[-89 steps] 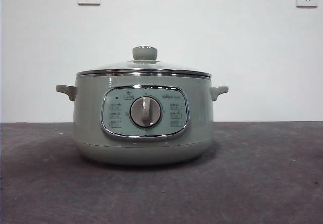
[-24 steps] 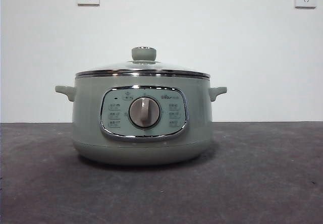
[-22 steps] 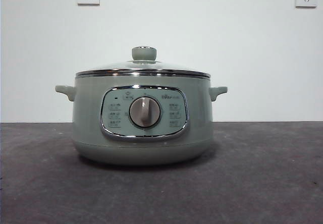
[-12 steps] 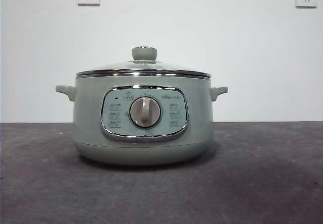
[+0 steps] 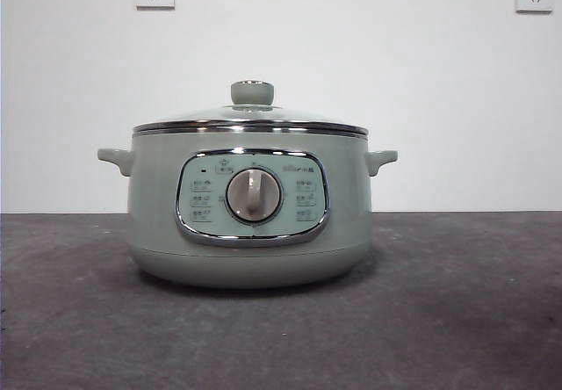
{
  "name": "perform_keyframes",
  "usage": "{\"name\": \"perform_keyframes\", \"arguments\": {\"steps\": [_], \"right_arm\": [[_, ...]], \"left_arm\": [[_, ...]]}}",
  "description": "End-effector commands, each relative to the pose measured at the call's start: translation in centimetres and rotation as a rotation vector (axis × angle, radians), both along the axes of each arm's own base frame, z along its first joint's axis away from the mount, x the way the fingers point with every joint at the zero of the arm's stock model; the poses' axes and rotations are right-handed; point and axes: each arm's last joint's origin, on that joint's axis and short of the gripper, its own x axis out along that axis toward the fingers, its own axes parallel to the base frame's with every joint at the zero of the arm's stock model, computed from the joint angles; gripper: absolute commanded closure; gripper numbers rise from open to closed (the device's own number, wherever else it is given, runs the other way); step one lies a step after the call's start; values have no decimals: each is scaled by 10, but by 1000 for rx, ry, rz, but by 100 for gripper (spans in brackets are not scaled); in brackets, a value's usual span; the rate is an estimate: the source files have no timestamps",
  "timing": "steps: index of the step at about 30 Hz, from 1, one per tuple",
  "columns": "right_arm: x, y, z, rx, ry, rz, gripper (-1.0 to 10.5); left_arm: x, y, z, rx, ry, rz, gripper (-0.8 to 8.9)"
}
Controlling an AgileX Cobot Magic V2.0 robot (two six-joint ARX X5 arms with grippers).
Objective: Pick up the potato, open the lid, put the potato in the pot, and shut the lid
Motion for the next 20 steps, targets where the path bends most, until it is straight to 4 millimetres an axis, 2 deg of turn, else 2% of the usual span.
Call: {"name": "perform_keyframes", "arguments": {"steps": [1, 8, 20], "right_arm": [[1, 3, -9, -3, -11, 60, 946], [0, 8, -12, -137, 7, 167, 946], [0, 9, -12, -153, 1, 180, 946]], "left_arm": [[0, 0, -3, 11, 4, 2, 816], [0, 0, -3, 11, 3, 2, 816], [0, 0, -3, 11, 4, 2, 816]]}}
